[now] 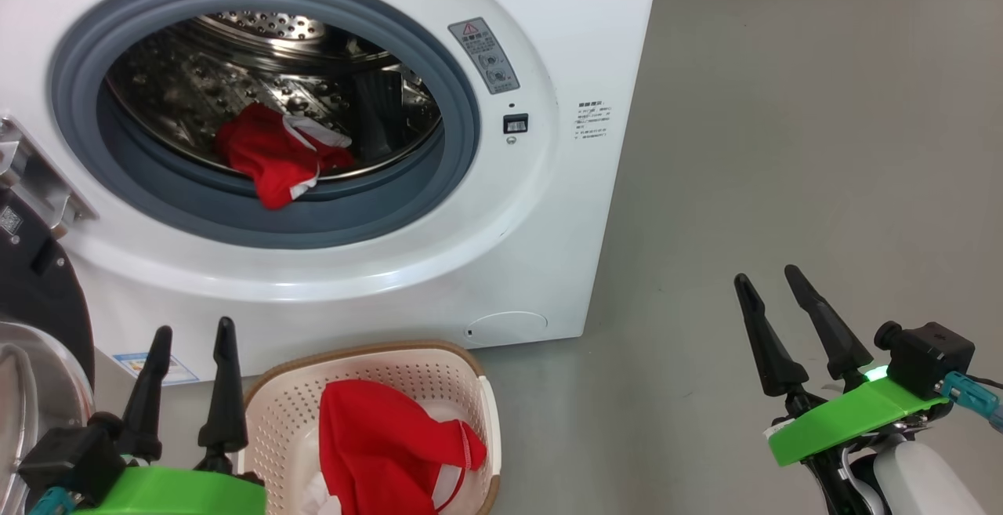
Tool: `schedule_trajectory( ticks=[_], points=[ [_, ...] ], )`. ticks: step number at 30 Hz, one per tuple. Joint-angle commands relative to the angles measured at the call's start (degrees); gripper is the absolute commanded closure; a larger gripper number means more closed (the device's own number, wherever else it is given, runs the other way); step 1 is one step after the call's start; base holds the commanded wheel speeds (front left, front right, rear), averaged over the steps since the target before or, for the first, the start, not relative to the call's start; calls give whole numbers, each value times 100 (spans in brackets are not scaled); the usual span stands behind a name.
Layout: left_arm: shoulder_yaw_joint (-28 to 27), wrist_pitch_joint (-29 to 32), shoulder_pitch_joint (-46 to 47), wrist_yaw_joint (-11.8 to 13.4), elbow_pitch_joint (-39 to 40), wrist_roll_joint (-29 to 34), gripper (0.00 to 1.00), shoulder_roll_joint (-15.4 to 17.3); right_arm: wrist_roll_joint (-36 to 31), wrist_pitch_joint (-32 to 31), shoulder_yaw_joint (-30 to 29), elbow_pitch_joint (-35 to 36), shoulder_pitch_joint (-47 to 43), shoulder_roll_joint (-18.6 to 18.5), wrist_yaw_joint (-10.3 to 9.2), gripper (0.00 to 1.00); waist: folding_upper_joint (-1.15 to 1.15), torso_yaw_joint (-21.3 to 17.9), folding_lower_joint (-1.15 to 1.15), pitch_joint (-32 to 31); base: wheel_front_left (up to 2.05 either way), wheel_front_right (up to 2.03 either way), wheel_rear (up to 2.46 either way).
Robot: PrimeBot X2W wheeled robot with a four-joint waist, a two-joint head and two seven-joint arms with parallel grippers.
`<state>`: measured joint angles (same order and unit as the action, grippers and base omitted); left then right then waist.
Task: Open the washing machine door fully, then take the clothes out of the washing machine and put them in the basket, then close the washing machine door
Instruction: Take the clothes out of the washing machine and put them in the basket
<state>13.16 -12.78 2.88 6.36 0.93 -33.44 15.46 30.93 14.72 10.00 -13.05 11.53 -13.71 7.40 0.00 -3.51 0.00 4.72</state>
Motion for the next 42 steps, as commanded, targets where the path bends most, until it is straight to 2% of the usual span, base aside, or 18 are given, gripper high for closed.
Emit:
schedule_trajectory(
  ticks=[1, 27, 42],
  points=[
    [-208, -62, 126, 42, 133, 63, 0, 152, 2, 28, 73, 151, 21, -75, 9, 0, 0, 1, 0, 2, 0, 0, 0],
    [-118, -104, 206, 59, 61, 108, 0, 176, -20, 28, 98, 155, 38, -76, 9, 0, 0, -11, 0, 70, 0, 0, 0],
    [80, 82, 1161, -1, -412, 363, 0, 295, -69, 28, 251, 230, 329, -46, 9, 0, 0, -178, 0, 615, 0, 0, 0]
  ],
)
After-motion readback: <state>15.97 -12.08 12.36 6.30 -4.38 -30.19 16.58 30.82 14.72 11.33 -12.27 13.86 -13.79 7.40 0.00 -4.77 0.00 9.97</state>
